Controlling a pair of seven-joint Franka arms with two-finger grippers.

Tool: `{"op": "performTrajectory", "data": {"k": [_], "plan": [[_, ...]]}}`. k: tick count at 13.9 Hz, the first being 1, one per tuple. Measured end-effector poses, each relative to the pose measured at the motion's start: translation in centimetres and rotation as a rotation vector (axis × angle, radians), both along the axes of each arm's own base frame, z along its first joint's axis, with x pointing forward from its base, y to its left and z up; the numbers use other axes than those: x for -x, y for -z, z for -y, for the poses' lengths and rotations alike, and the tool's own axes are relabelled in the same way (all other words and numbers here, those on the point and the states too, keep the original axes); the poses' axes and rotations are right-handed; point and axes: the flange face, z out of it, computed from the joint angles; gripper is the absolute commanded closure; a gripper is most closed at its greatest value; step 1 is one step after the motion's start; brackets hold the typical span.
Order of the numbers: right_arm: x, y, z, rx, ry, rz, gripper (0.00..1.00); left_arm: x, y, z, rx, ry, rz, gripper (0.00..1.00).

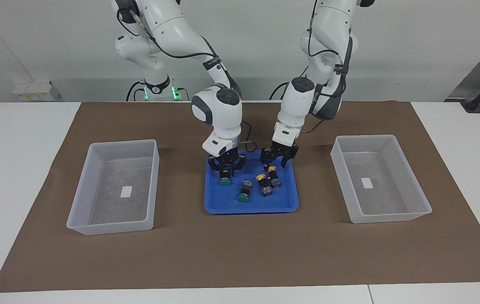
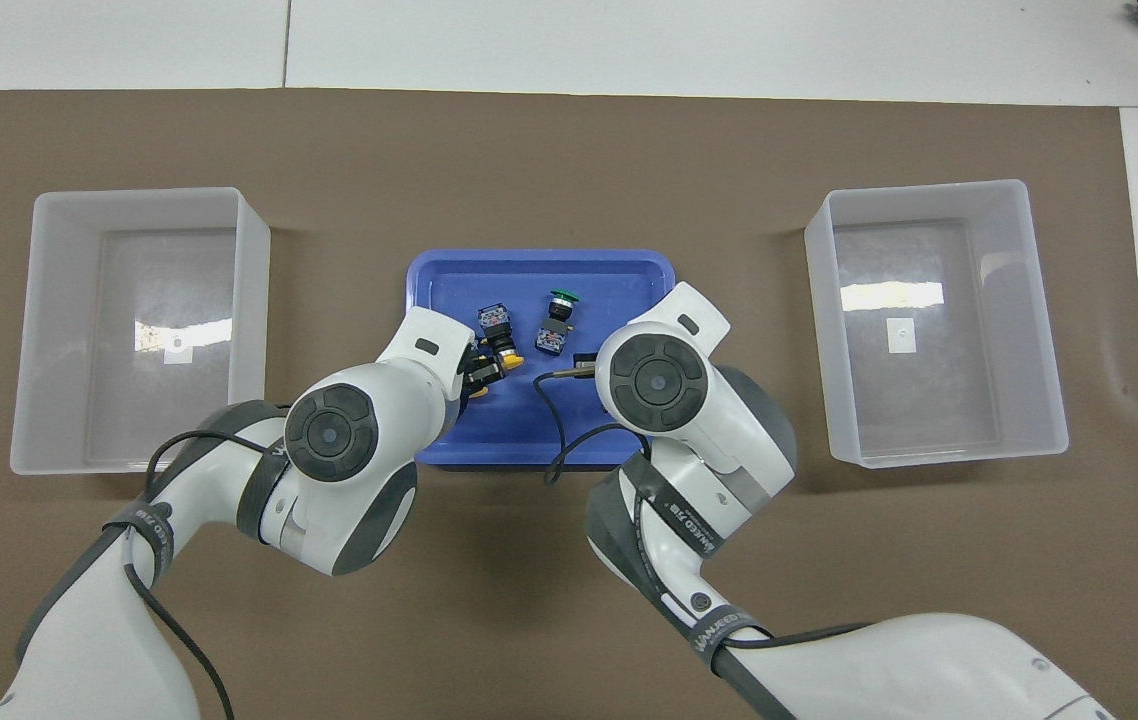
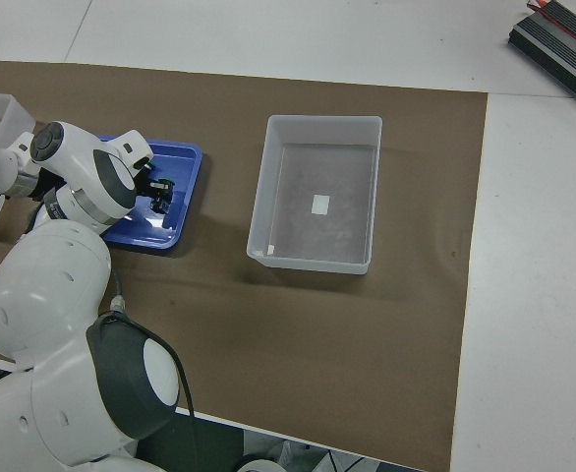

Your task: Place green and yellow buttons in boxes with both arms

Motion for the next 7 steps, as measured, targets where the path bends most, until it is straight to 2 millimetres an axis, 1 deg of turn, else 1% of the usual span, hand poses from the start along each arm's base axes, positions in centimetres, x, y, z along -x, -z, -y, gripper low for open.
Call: {"op": "performTrajectory", "data": {"k": [1,3,4,7], "plan": [[-0.5,-1.4,1.3,0.004,0.024,0.005,1.00,0.1,0.4,0.3,0.000,0.005,-0.003,0.43],[-1.5,-4.2,4.6,0.026,0.054,0.002,1.00,0.2,0.8,0.6,-0.002,0.013,-0.008,0.56],[-2.0,-5.5,6.8,0.048,0.048,-0.010,1.00,0.3,0.9,0.6,-0.003,0.016,-0.009,0.63],[-4.0,-9.1,14.7,0.102,-0.014,-0.036,1.00,0.0,0.8,0.6,-0.006,0.032,-0.002,0.84]]}}
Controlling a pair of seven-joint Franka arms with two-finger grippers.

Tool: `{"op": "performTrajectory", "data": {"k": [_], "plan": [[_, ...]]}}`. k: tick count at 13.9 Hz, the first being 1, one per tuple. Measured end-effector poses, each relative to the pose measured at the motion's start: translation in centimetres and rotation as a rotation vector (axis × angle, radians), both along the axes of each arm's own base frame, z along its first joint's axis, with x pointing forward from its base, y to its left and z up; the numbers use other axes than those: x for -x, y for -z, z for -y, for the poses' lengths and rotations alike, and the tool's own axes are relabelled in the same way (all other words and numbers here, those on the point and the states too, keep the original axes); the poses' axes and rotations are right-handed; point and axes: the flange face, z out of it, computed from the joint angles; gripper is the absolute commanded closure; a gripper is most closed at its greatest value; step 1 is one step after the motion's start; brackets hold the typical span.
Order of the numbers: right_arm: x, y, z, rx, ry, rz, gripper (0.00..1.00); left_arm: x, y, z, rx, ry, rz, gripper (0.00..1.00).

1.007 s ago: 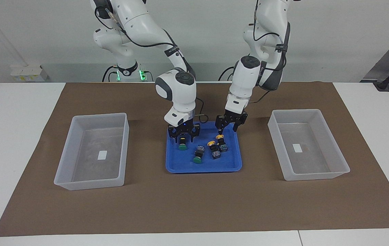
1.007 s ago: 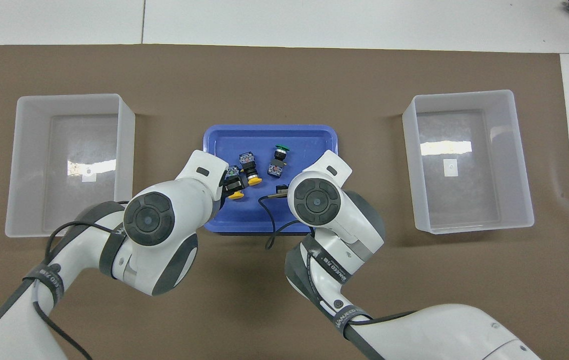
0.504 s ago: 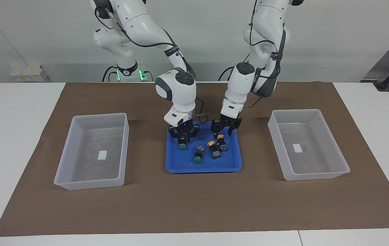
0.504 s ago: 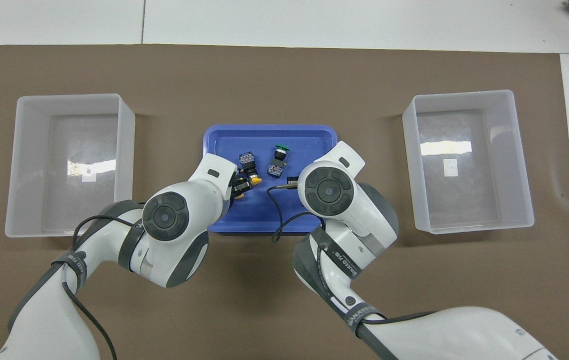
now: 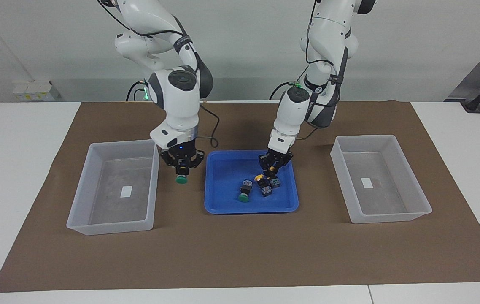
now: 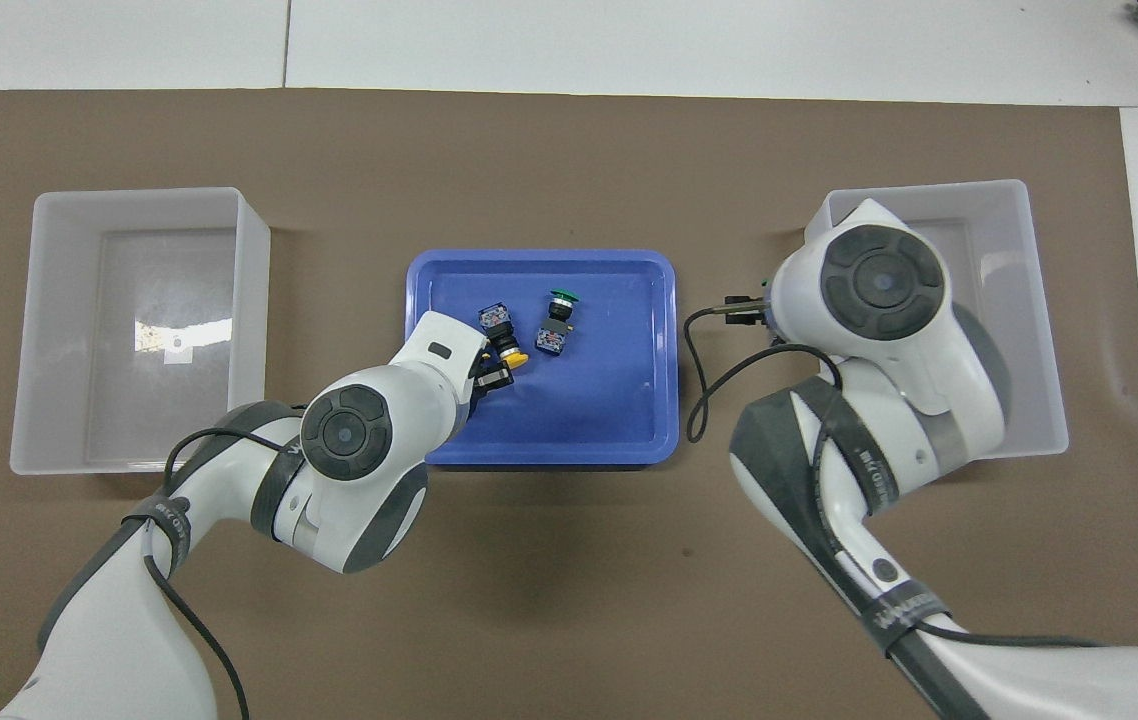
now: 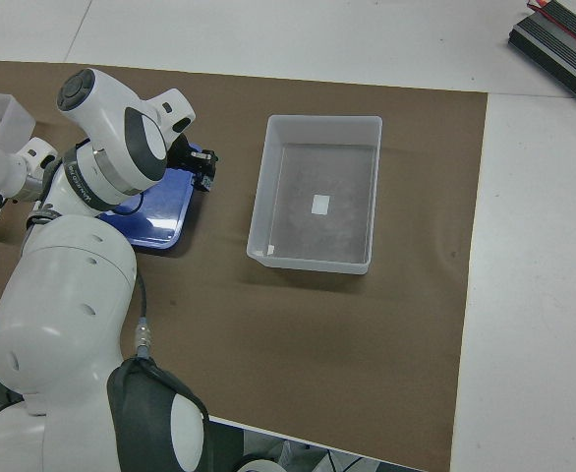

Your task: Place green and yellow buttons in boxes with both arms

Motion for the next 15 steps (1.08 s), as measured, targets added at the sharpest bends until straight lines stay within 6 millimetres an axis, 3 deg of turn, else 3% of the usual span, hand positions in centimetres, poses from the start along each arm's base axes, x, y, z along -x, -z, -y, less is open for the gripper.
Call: {"op": "performTrajectory", "data": {"k": [2,4,7,10,12,15], "plan": [[-1.2,-1.3,4.8,0.023,-0.065,-0.009,1.00,-0.3,-0.3,0.0,0.001,0.001,0.006,1.00],[-2.1,-1.4,9.3,0.013,-0.106,-0.019,1.00,-0.9,-0.7,-0.1,-0.003,-0.002,0.003,1.00],[-3.2,-0.8,14.0,-0.064,-0.153,0.002,1.00,-2.5,-3.0,0.0,-0.048,-0.003,-0.059,1.00],[-4.4,2.2,17.3,-0.072,-0.145,0.037,1.00,-4.4,-6.8,-0.8,-0.081,-0.016,-0.087,1.00],[-4.9,4.9,19.0,-0.078,-0.122,0.026,1.00,-5.7,-9.8,-2.5,-0.092,-0.044,-0.095,1.00],[-4.6,6.9,21.4,-0.082,-0.085,0.018,1.00,-6.4,-12.8,-5.3,-0.103,-0.070,-0.091,1.00]]}}
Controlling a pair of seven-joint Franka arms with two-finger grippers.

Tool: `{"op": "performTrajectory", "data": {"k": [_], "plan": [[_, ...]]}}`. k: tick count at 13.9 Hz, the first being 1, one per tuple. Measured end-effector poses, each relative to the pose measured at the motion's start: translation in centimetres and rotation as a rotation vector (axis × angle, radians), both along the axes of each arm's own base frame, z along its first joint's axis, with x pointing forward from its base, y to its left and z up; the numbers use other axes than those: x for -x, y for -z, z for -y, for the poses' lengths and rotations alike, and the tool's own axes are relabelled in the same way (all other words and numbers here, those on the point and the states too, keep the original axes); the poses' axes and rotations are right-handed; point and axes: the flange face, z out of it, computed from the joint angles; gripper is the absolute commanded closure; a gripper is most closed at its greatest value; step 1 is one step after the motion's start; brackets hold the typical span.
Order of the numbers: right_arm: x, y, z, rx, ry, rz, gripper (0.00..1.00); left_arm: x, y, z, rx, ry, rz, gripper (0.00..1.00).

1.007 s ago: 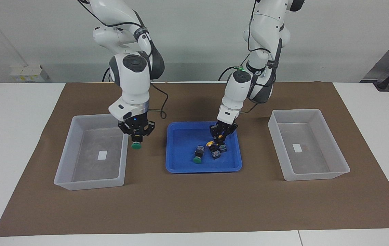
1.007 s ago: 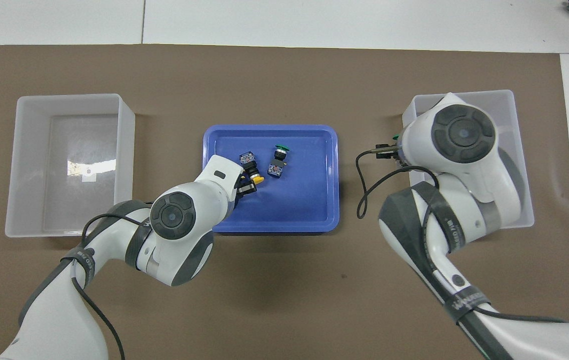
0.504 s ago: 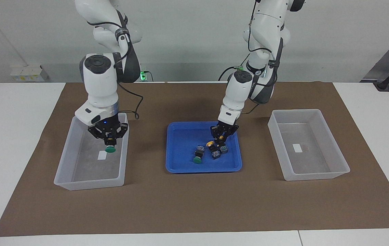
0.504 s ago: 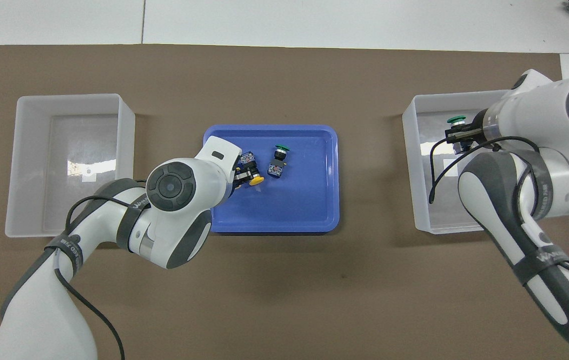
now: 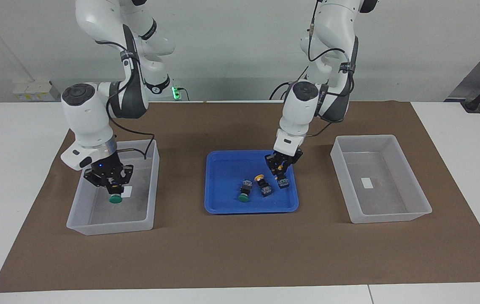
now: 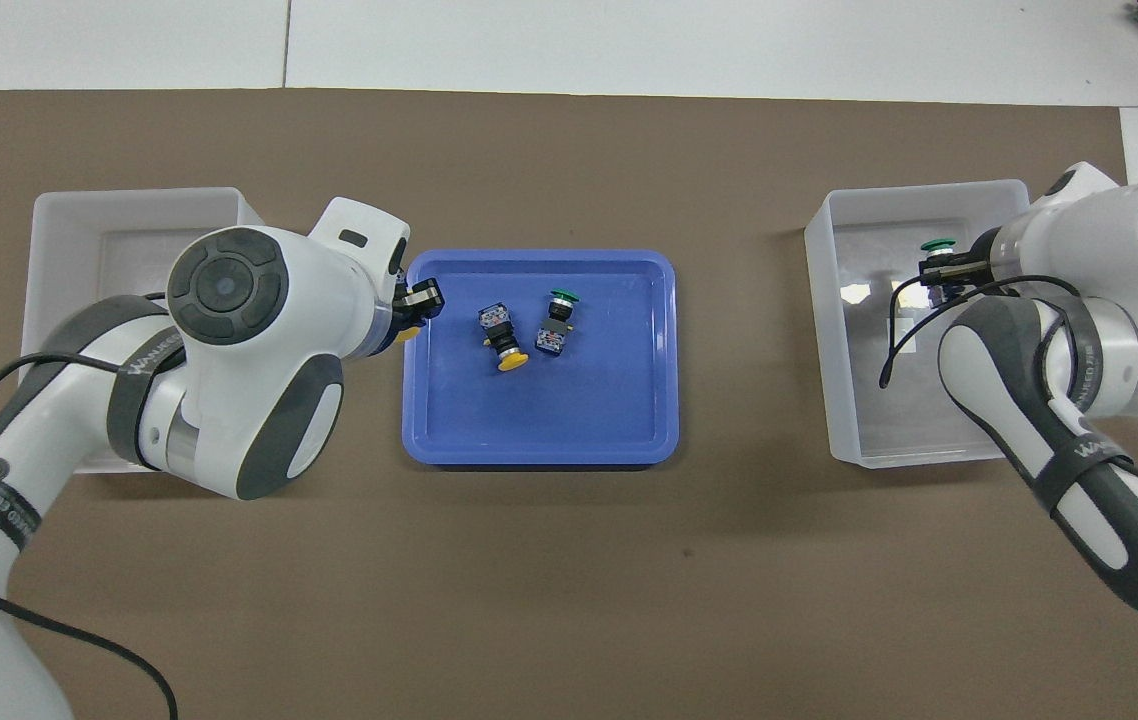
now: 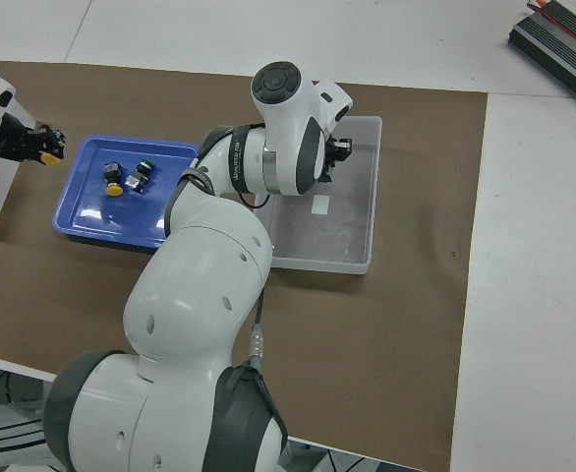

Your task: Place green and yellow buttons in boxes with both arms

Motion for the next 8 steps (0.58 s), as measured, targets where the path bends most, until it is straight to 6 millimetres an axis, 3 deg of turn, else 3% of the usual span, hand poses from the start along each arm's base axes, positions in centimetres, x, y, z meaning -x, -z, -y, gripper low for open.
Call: {"op": "performTrajectory", "data": {"k": [3,5,7,8], "plan": [[0.5,1.1,1.3,-0.003,0.021,-0.020,1.00,-0.3,-1.3,-2.4,-0.016,-0.011,-0.013,1.00],[0.5,2.5,2.6,-0.006,0.041,-0.018,1.00,-1.2,-2.7,-5.4,-0.022,-0.037,-0.006,1.00],[0.3,4.3,3.5,-0.011,0.052,-0.014,0.78,-2.2,-4.4,-10.4,-0.031,-0.068,0.008,1.00],[0.3,4.8,3.5,-0.012,0.053,-0.014,0.52,-2.6,-4.9,-13.1,-0.039,-0.070,0.011,1.00]]}}
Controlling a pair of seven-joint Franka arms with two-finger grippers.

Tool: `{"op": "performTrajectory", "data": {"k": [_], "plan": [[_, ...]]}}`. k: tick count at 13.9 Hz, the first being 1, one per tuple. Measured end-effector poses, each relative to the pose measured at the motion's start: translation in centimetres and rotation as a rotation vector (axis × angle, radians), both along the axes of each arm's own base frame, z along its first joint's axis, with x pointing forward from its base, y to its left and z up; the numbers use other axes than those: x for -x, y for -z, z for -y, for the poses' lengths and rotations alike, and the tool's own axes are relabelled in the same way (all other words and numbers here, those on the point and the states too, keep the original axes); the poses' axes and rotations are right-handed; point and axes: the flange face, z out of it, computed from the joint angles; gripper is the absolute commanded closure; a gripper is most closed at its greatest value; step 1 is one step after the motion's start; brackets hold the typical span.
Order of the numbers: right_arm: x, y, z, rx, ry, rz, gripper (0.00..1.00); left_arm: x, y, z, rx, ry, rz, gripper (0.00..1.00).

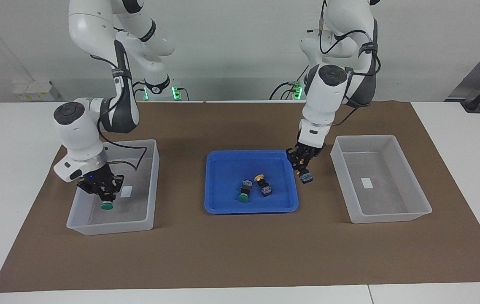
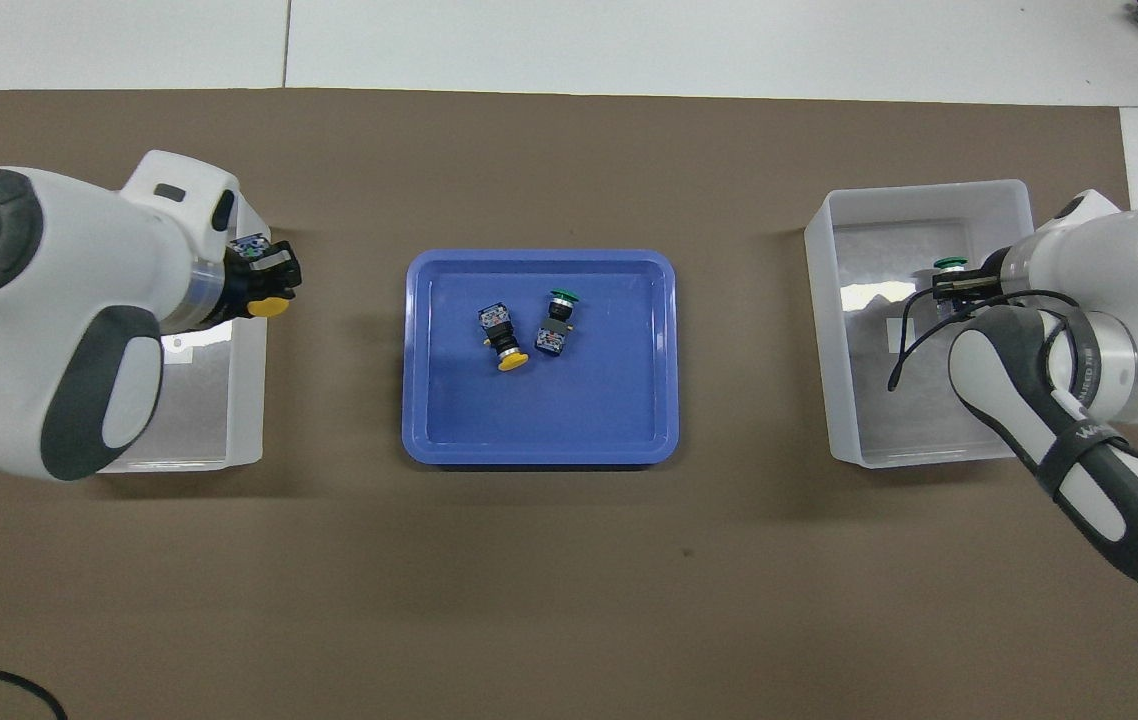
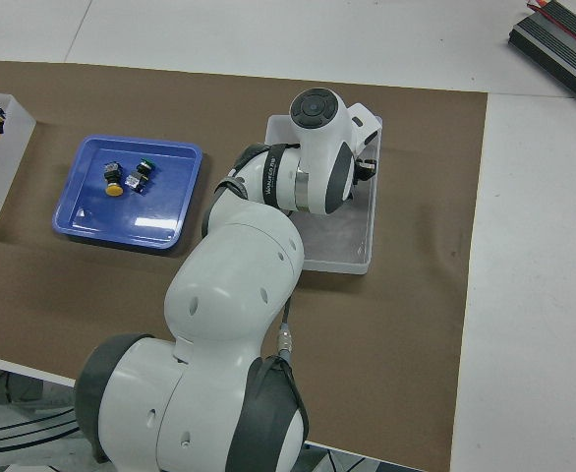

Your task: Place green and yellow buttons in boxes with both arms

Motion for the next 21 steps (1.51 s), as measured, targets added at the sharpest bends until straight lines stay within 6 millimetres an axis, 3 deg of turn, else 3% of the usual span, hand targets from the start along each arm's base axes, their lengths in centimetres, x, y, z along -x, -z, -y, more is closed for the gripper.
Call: {"op": "performTrajectory", "data": {"k": [1,4,5,7,10,13,16,19,21], "plan": [[0.0,0.2,-0.1,-0.001,-0.001,0.000,0.44,-0.3,-0.3,-2.4,-0.009,0.006,-0.002,1.00],[-0.3,-0.3,-0.3,-0.001,-0.006,0.010,0.38,-0.8,-0.3,-9.2,-0.041,0.087,-0.009,1.00],[-0.4,-0.5,-0.5,-0.001,-0.008,0.014,0.26,-0.8,0.0,-11.3,-0.052,0.125,-0.015,1.00],[-0.7,-1.4,-1.1,0.000,-0.017,0.029,0.23,-0.6,0.8,-14.1,-0.066,0.180,-0.024,1.00],[-0.8,-4.7,-4.4,-0.002,-0.036,0.057,0.10,-0.1,3.2,-14.0,-0.070,0.208,-0.008,1.00],[0.2,-9.2,-10.4,-0.019,0.000,0.054,0.09,0.6,6.2,-13.7,-0.071,0.221,0.002,1.00],[1.1,-12.8,-16.1,-0.040,0.045,0.051,0.09,1.0,7.8,-13.3,-0.071,0.242,0.005,1.00],[1.9,-13.5,-22.7,-0.083,0.116,0.066,0.08,0.8,11.2,-12.8,-0.063,0.255,0.013,1.00],[2.0,-13.6,-26.1,-0.112,0.174,0.073,0.07,0.7,13.3,-12.1,-0.056,0.267,0.013,0.97]]}}
